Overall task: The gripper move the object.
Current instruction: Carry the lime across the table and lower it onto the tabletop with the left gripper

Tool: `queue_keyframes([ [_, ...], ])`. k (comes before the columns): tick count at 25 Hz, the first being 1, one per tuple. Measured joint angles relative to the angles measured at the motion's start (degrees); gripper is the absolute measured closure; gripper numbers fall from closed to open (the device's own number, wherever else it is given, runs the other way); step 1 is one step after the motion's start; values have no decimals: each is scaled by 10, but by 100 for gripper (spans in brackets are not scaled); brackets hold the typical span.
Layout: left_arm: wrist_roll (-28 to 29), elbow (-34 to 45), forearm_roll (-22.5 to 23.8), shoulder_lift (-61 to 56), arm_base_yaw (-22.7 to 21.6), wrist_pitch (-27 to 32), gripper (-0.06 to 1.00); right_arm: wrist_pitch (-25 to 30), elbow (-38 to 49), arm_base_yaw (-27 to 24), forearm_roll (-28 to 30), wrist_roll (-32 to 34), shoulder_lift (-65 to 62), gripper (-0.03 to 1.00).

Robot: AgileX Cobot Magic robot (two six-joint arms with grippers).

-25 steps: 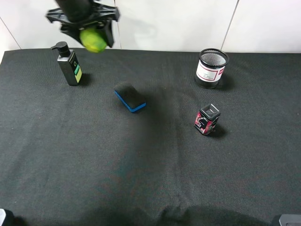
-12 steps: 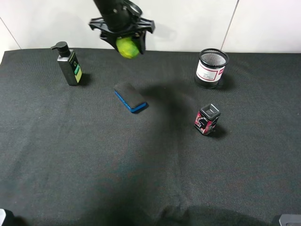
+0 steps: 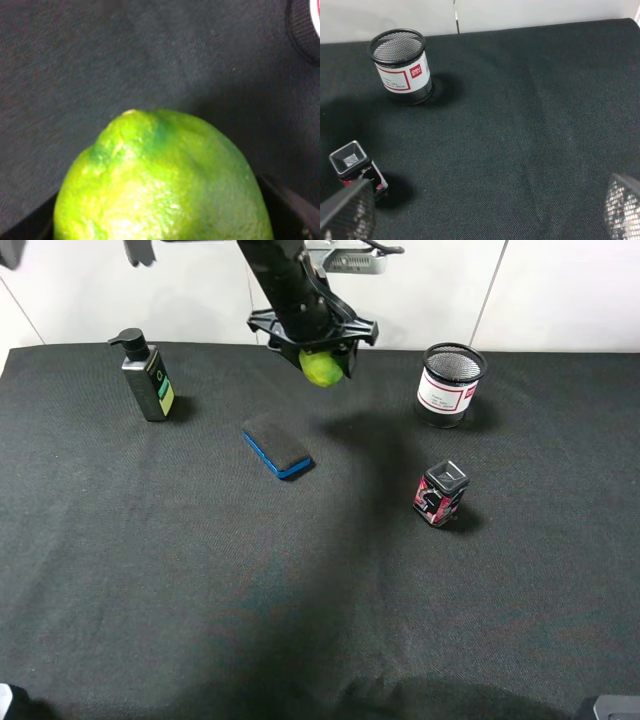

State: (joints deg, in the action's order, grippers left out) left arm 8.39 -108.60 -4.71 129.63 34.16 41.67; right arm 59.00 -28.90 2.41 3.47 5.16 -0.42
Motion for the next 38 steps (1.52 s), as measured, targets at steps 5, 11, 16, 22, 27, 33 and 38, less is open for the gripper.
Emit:
queue_keyframes([
  [5, 4, 0, -2, 18, 2, -52, 30, 0, 0, 0, 0, 0, 0, 27],
  [11, 13, -5, -13, 42, 2, -96, 30, 0, 0, 0, 0, 0, 0, 27],
  [16, 15, -5, -28, 61, 9, -123, 30, 0, 0, 0, -1, 0, 0, 27],
  [22, 16, -5, -35, 82, 21, -147, 30, 0, 0, 0, -1, 0, 0, 27],
  [27, 16, -5, -36, 101, 23, -158, 30, 0, 0, 0, -1, 0, 0, 27],
  [33, 16, -5, -35, 108, 30, -188, 30, 0, 0, 0, -2, 0, 0, 27],
  [38, 16, -5, -35, 108, 36, -197, 30, 0, 0, 0, -2, 0, 0, 27],
])
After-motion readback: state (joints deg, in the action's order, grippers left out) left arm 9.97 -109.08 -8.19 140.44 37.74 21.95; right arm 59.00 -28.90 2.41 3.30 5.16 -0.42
